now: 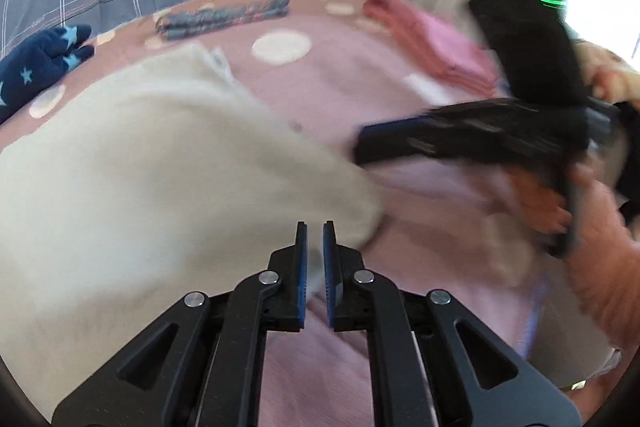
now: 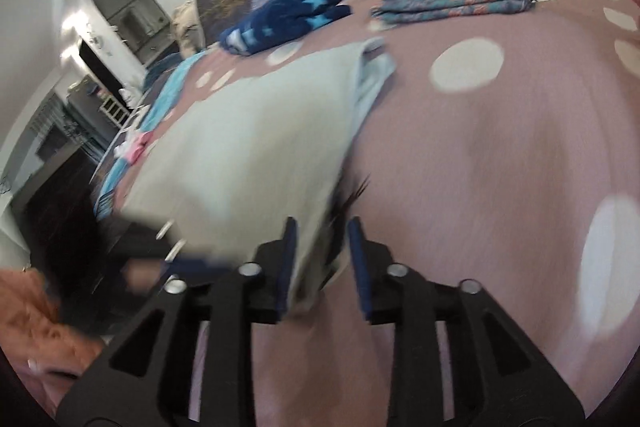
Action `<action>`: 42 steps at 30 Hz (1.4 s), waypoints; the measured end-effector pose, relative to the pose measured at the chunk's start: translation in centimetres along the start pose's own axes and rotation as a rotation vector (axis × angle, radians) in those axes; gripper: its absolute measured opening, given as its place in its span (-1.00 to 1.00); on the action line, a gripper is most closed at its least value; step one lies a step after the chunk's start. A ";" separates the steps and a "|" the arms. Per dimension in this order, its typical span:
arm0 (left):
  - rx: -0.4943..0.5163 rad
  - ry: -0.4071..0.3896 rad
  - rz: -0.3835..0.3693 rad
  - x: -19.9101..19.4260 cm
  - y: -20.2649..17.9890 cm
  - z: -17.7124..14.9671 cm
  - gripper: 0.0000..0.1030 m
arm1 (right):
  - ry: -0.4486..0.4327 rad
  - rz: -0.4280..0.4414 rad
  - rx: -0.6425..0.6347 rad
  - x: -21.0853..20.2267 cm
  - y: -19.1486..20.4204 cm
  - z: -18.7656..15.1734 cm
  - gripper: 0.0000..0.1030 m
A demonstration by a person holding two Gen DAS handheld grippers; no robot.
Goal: Fold small clothes
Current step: 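Release the shirt and hold both tools open above it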
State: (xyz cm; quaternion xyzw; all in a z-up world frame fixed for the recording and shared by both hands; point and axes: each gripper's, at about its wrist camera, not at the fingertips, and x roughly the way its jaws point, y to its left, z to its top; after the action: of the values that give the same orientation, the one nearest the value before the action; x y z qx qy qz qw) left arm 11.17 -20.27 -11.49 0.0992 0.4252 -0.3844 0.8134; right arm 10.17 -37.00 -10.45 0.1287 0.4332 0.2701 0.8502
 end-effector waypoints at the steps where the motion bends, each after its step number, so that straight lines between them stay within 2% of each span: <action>1: -0.013 0.027 -0.006 0.9 0.5 -0.1 -0.83 | -0.003 0.003 -0.018 0.2 0.4 -1.2 -0.42; 2: -0.031 0.006 -0.021 0.7 0.7 0.0 -0.81 | 0.013 -0.048 -0.022 0.9 0.7 -1.7 -0.50; 3: -0.041 0.012 -0.033 0.3 0.6 0.2 -0.81 | 0.037 -0.114 -0.019 1.5 0.7 -2.1 -0.73; 4: -0.046 0.010 -0.042 0.0 0.5 0.1 -0.81 | 0.037 -0.166 -0.006 1.8 0.5 -2.5 -0.80; 5: -0.046 0.004 -0.058 -0.9 0.2 -0.1 -0.81 | 0.018 -0.178 0.010 1.3 0.7 -2.6 -0.82; 7: -0.033 -0.026 -0.043 -2.5 0.0 -0.8 -0.73 | -0.033 -0.229 0.015 -0.3 1.7 -2.1 -0.82; 9: -0.045 -0.071 0.014 -4.8 0.9 -1.8 -0.61 | -0.117 -0.193 -0.043 -2.0 3.7 -1.4 -0.82; 11: -0.102 -0.105 0.064 -6.5 3.2 -2.7 -0.53 | -0.127 -0.112 -0.062 -1.7 5.1 -1.0 -0.82; 12: -0.131 -0.117 0.092 -7.4 4.3 -3.3 -0.51 | -0.103 -0.091 -0.062 -0.8 5.7 -0.9 -0.82; 14: -0.198 -0.136 0.172 -8.8 6.9 -4.6 -0.38 | -0.019 -0.163 -0.052 1.8 5.8 -0.9 -0.81; 15: -0.243 -0.123 0.222 -9.3 8.7 -5.9 -0.38 | 0.072 -0.279 -0.044 4.1 5.4 -1.5 -0.90; 16: -0.266 -0.106 0.248 -9.6 9.4 -6.7 -0.38 | 0.090 -0.308 -0.039 4.9 5.1 -1.8 -0.92; 17: -0.299 -0.084 0.285 -10.1 10.8 -7.8 -0.39 | 0.060 -0.313 -0.040 4.7 5.4 -1.9 -0.93; 19: -0.315 -0.126 0.308 -12.4 12.5 -9.1 -0.39 | 0.070 -0.353 -0.037 3.8 6.5 -0.9 -0.88; 21: -0.320 -0.221 0.379 -15.9 14.3 -9.4 -0.38 | -0.011 -0.351 -0.056 2.1 7.9 0.8 -0.82; 24: -0.382 -0.272 0.409 -18.1 17.0 -9.4 -0.39 | -0.068 -0.358 -0.096 2.7 9.1 4.8 -0.81; 26: -0.384 -0.266 0.412 -18.1 18.2 -9.4 -0.38 | -0.068 -0.350 -0.086 4.6 8.7 7.4 -0.82; 28: -0.376 -0.236 0.454 -17.5 18.7 -9.8 -0.38 | -0.062 -0.365 -0.044 7.9 6.8 10.9 -0.82; 29: -0.382 -0.211 0.474 -17.0 19.4 -10.3 -0.23 | -0.060 -0.385 -0.028 9.4 5.9 12.2 -0.82; 31: -0.439 -0.131 0.530 -15.1 21.7 -11.1 -0.02 | -0.036 -0.505 0.009 12.6 3.0 14.3 -0.79; 32: -0.455 -0.120 0.530 -14.6 22.3 -11.6 -0.02 | 0.010 -0.580 0.051 14.3 1.0 14.7 -0.79; 33: -0.469 -0.156 0.499 -15.0 22.5 -12.2 -0.02 | 0.027 -0.576 0.095 15.1 -0.5 14.3 -0.79; 35: -0.490 -0.203 0.452 -16.6 22.8 -12.8 -0.01 | -0.036 -0.521 0.163 14.1 -1.3 13.7 -0.79; 37: -0.511 -0.248 0.428 -18.0 23.0 -13.5 -0.01 | -0.050 -0.552 0.125 12.7 0.4 13.1 -0.77; 38: -0.524 -0.257 0.433 -18.6 23.1 -13.9 -0.01 | -0.057 -0.567 0.102 11.8 1.5 12.6 -0.68; 40: -0.553 -0.286 0.474 -20.2 23.8 -15.1 0.00 | -0.065 -0.558 0.035 10.1 4.3 11.4 -0.63; 42: -0.587 -0.312 0.508 -21.6 24.3 -16.3 0.02 | -0.064 -0.551 -0.040 9.5 6.6 10.8 -0.47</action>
State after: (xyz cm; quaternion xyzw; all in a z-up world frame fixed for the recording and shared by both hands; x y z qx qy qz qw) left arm 10.97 16.02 -9.04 -0.0947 0.3505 -0.0443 0.9307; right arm 21.09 -25.98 -7.40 -0.0022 0.4194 0.0331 0.9072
